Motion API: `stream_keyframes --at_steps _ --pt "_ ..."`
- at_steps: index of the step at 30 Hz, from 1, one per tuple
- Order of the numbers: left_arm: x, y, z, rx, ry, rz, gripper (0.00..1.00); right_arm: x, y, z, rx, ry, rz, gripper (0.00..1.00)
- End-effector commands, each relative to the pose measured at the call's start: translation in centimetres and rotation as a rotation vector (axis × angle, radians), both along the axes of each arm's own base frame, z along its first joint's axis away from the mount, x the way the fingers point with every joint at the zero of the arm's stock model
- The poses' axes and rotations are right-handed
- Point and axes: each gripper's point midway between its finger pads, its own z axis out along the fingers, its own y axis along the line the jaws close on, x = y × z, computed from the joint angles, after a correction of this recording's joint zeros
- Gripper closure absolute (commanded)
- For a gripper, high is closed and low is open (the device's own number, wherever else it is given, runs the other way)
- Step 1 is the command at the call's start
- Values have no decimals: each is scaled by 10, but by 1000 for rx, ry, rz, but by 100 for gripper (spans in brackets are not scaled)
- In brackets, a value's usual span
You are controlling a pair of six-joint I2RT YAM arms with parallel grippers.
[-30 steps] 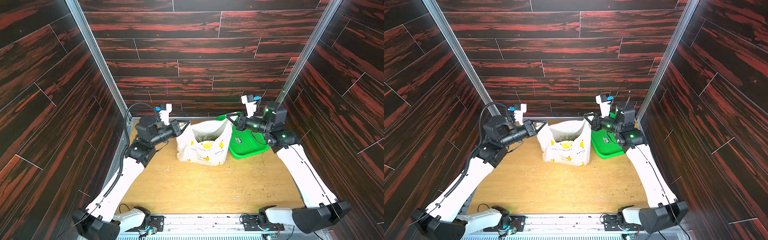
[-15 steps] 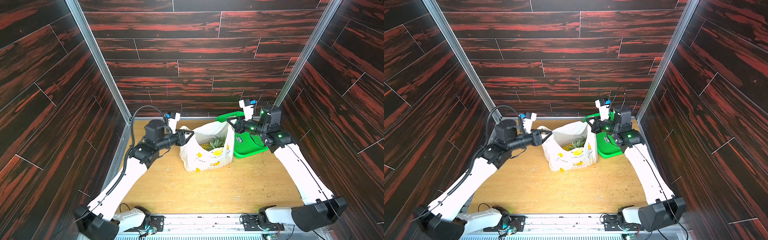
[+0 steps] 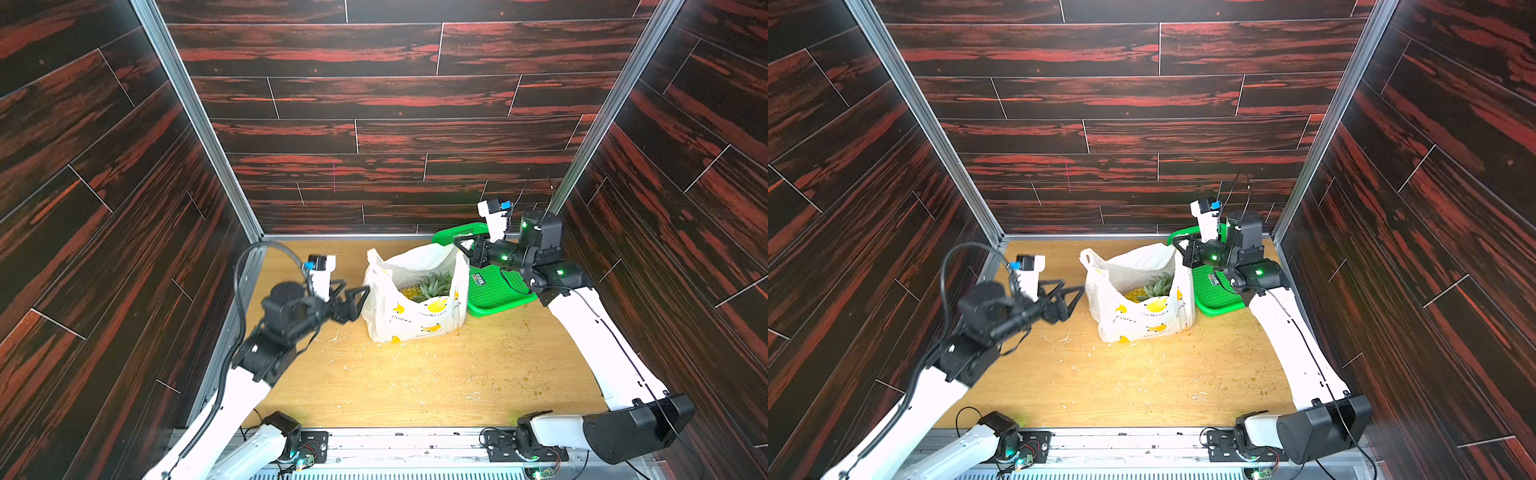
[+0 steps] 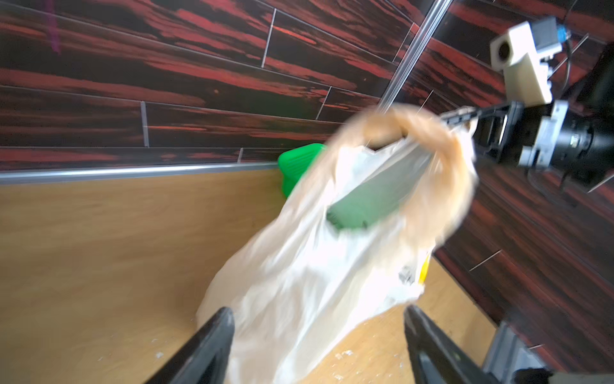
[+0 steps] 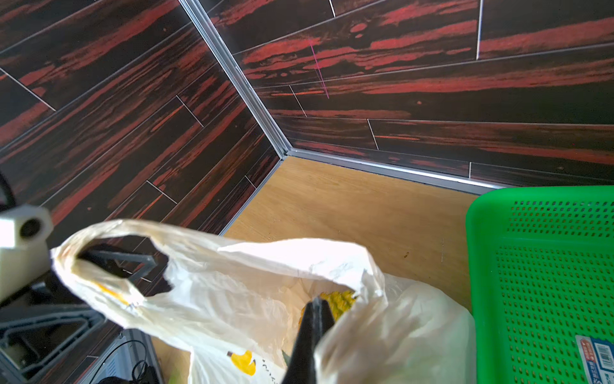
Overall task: Place the pineapple into a plastic bag & tie a knot
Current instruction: Adjust the plastic bag at the center of the board.
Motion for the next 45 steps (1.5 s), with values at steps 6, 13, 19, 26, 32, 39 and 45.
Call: stream_keyframes --at_steps 6,13,19,26,32,39,45 --pt "16 -8 21 114 -380 -42 0 -8 2 14 -15 -31 42 100" --pt "47 -30 40 160 -540 -77 0 -9 3 15 -14 -22 55 100" --pt "32 -51 37 222 -561 -260 0 -5 7 15 -9 -16 69 100" --pt "35 -58 34 215 -507 -326 0 -4 9 15 -9 -12 83 100" --pt "29 -64 32 240 -493 -426 0 -3 9 13 -20 -15 84 100" --pt "37 -58 27 271 -465 -419 0 -3 9 11 -22 -9 90 100" --pt "52 -58 43 165 -513 -341 0 -3 10 12 -17 -9 90 100"
